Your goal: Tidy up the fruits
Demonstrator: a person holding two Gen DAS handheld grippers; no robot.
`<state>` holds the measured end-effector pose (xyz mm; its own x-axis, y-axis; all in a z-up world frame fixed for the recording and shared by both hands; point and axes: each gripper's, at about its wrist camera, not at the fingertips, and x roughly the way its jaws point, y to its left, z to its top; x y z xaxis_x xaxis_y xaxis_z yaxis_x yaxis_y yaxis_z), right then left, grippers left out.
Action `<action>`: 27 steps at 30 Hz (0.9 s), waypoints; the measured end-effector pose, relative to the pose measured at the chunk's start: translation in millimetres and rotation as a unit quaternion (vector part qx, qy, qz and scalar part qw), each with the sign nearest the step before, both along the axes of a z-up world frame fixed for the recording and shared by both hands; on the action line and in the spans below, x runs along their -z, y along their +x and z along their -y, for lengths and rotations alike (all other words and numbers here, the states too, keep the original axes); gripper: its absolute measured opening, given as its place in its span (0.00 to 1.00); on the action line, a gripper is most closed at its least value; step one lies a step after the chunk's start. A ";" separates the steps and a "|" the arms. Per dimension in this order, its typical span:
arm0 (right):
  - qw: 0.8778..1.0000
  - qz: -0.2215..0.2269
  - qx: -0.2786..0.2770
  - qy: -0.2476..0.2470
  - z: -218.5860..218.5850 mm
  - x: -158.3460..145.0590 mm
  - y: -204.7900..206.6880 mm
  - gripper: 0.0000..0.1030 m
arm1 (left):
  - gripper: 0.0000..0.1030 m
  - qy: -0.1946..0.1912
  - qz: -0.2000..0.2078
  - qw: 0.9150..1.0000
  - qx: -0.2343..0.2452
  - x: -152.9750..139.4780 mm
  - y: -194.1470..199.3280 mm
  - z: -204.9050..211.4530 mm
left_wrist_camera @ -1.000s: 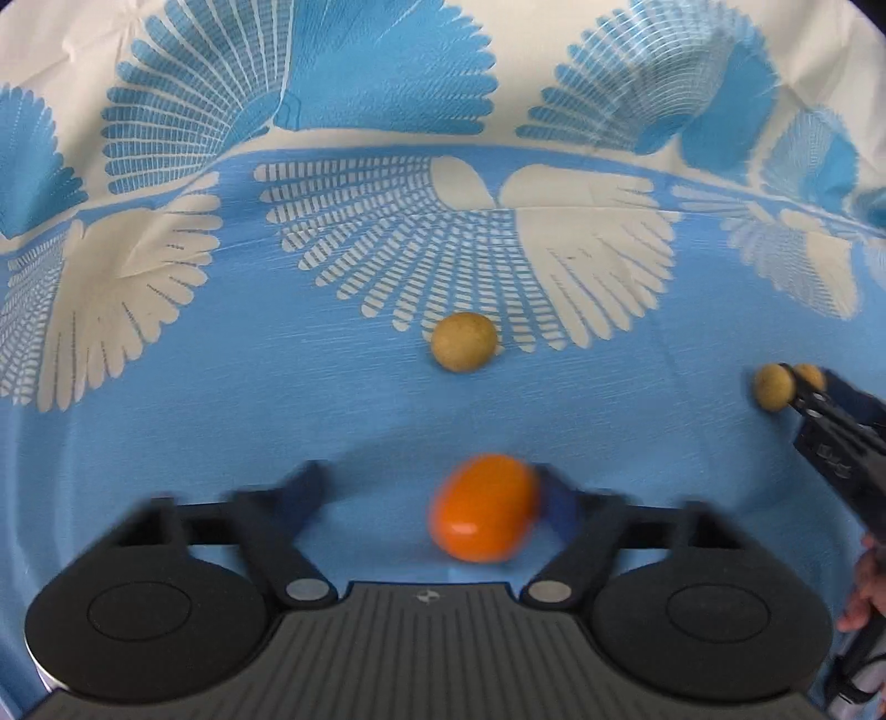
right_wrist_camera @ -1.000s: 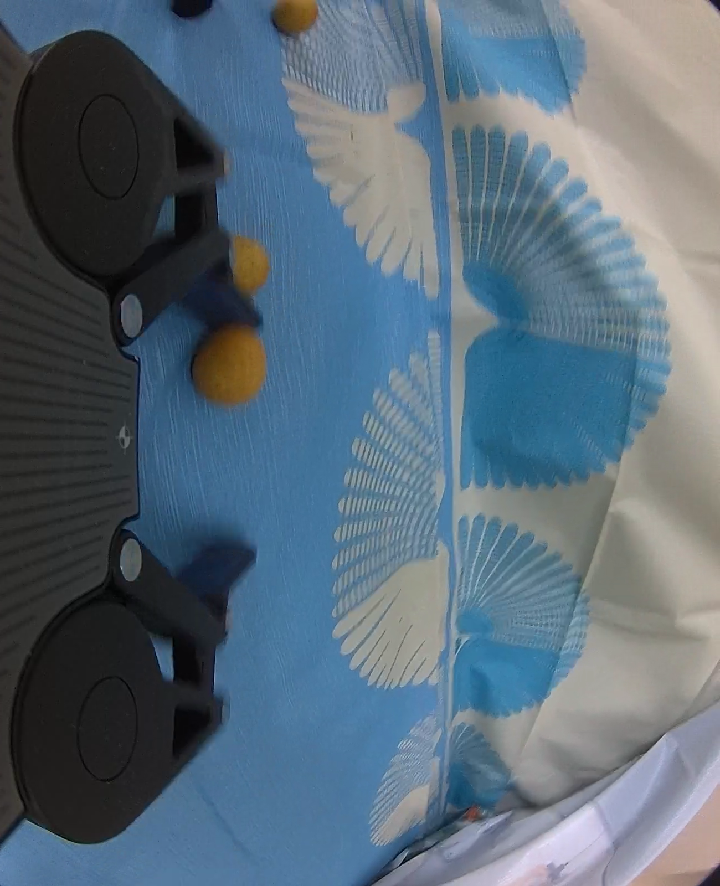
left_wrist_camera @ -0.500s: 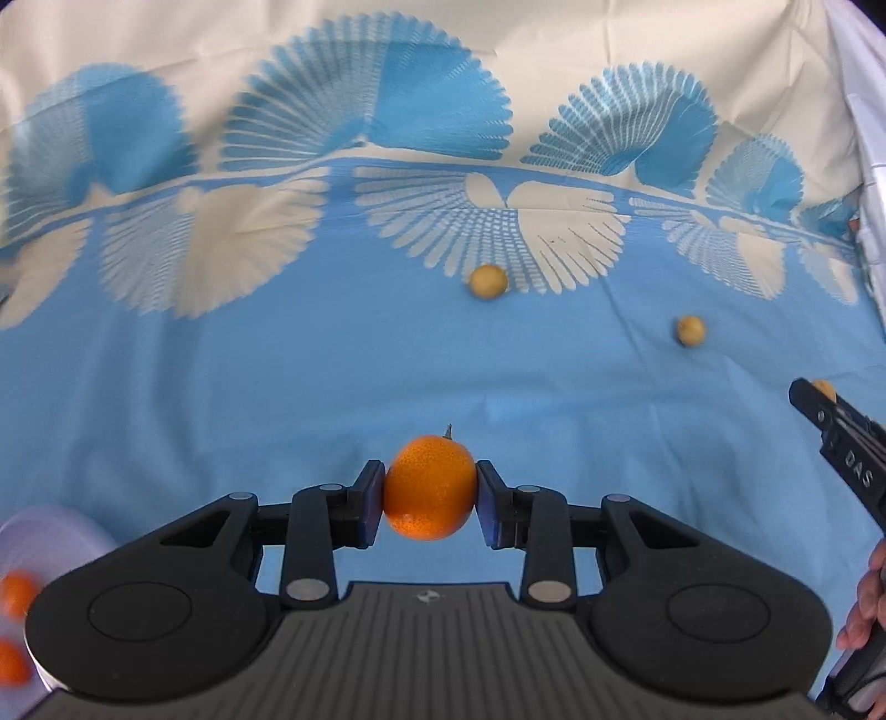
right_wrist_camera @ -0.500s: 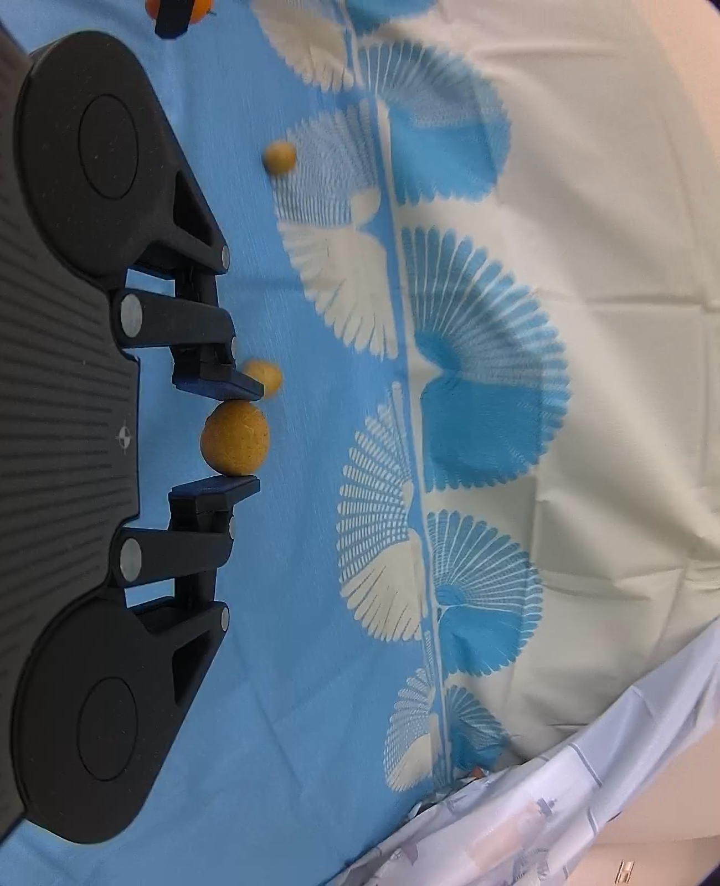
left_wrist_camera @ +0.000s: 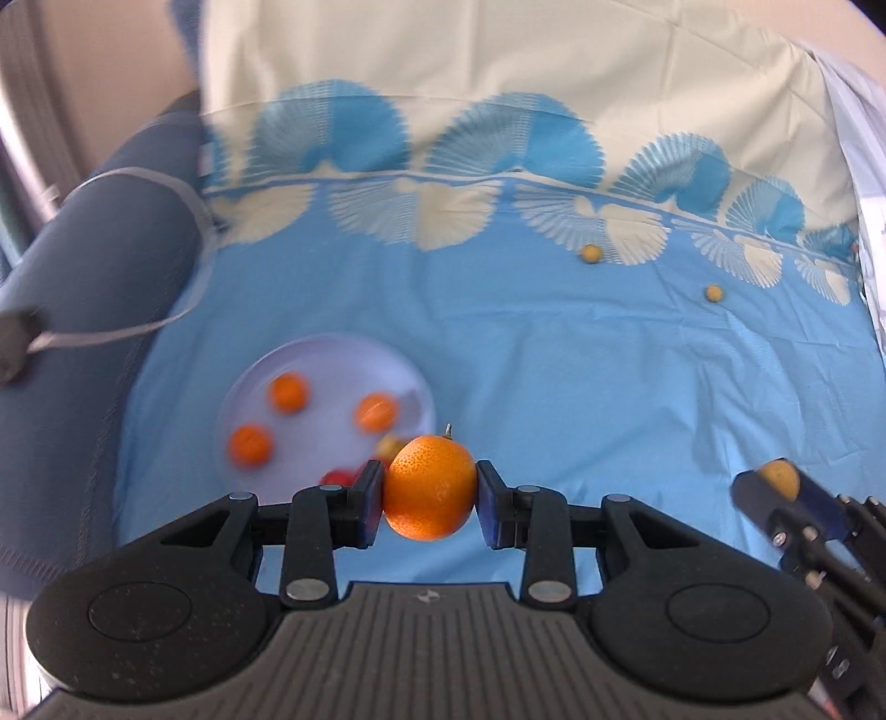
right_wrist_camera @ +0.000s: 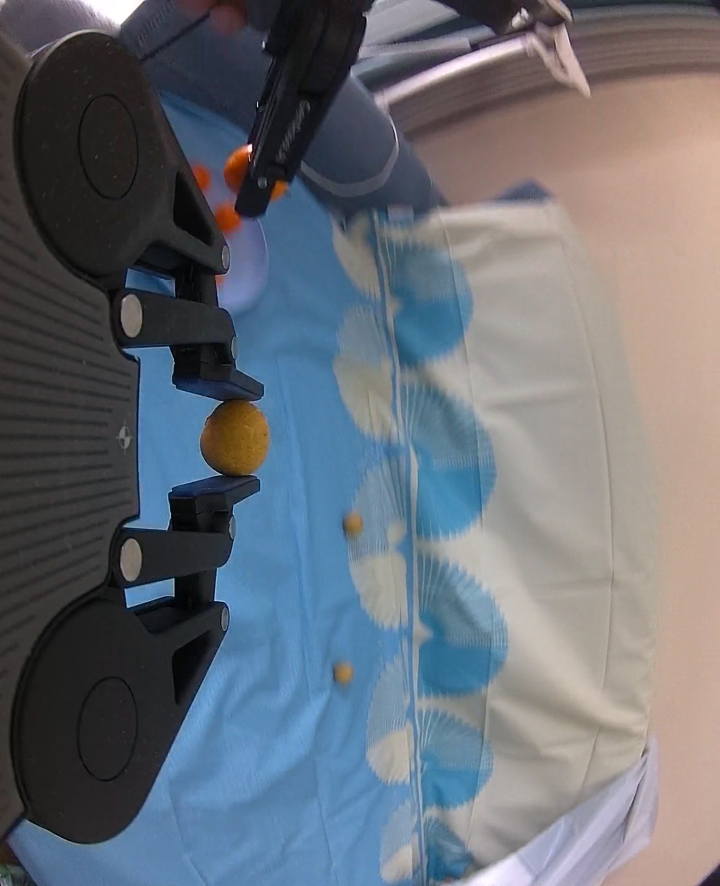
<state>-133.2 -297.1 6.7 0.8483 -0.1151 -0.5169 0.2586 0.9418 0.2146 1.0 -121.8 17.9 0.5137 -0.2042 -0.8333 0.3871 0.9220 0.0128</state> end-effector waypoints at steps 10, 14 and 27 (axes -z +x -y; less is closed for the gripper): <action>0.995 -0.001 -0.103 -0.012 -107.9 -28.8 -39.0 0.29 | 0.37 -0.014 0.029 0.998 -0.055 -16.5 -67.0 -101.6; 0.992 -0.008 -0.123 -0.020 -133.3 -31.9 -48.8 0.29 | 0.37 -0.020 0.040 0.997 -0.060 -18.5 -83.4 -120.2; 0.991 0.003 -0.126 -0.051 -156.5 -44.8 -58.9 0.29 | 0.37 -0.048 0.049 0.996 -0.061 -23.9 -96.6 -137.6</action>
